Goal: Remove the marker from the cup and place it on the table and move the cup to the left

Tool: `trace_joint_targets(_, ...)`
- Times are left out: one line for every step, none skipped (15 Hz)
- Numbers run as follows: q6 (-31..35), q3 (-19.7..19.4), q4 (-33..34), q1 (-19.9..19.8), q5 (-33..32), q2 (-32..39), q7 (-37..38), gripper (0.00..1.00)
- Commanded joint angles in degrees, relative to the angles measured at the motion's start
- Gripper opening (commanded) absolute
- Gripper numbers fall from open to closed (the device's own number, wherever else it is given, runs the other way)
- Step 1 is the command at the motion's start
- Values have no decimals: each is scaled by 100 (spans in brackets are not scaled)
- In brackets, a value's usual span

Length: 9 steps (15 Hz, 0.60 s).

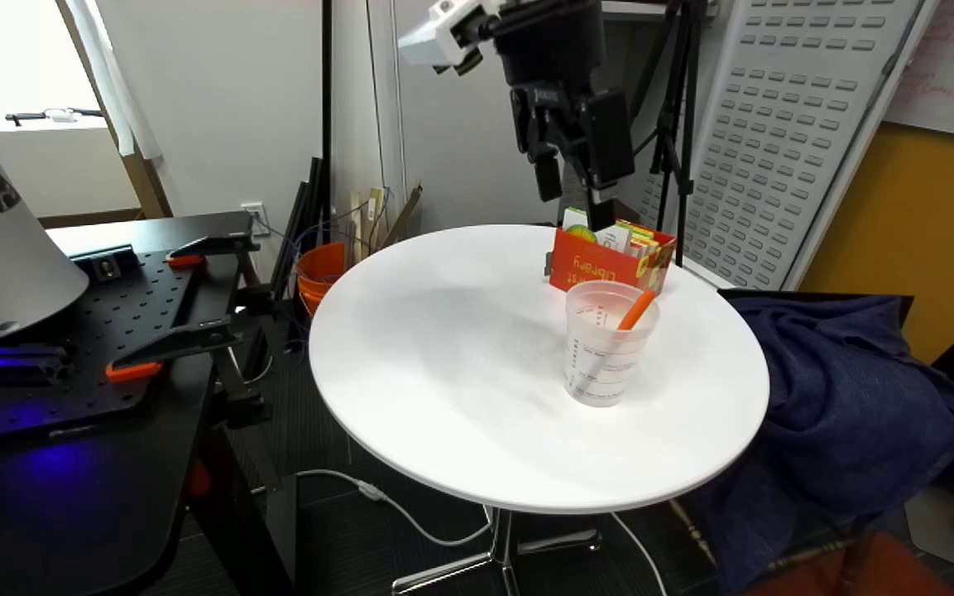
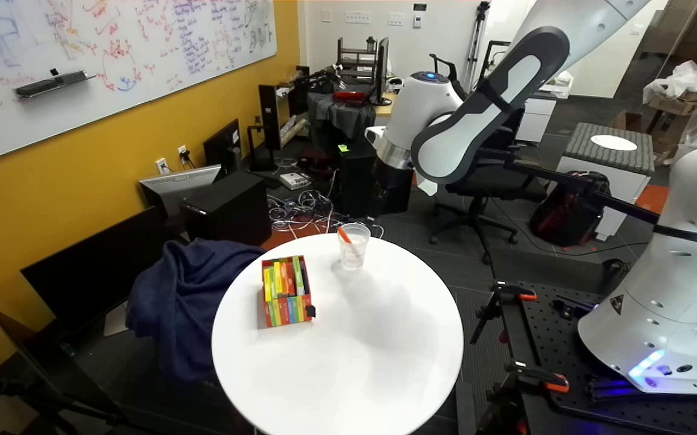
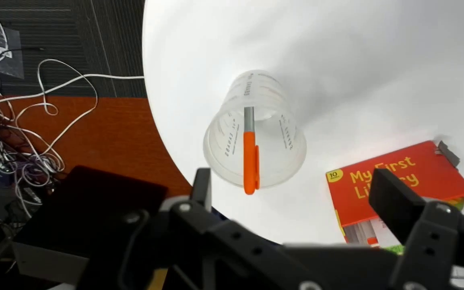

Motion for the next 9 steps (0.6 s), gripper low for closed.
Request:
trace_joint_targets(62, 84, 342, -130, 73, 391, -90, 100)
trace_joint_targets(51, 81, 394, -145, 56, 449, -68, 100)
trace_joint_targets(42, 99, 441, -180, 68, 505, -81, 94)
trace_joint_targets(43, 101, 499, -205, 66, 570, -65, 94)
trace_joint_targets(29, 120, 557, -238, 82, 637, -74, 92)
trace_joint_targets(17, 133, 610, -263, 84, 693, -74, 90)
trace_joint_targets(0, 161, 668, -299, 95, 755, -92, 90)
trace_joint_targets(1, 202, 723, -339, 112, 821, -122, 89)
trace_joint_targets(-15, 250, 791, -380, 122, 892, -152, 87)
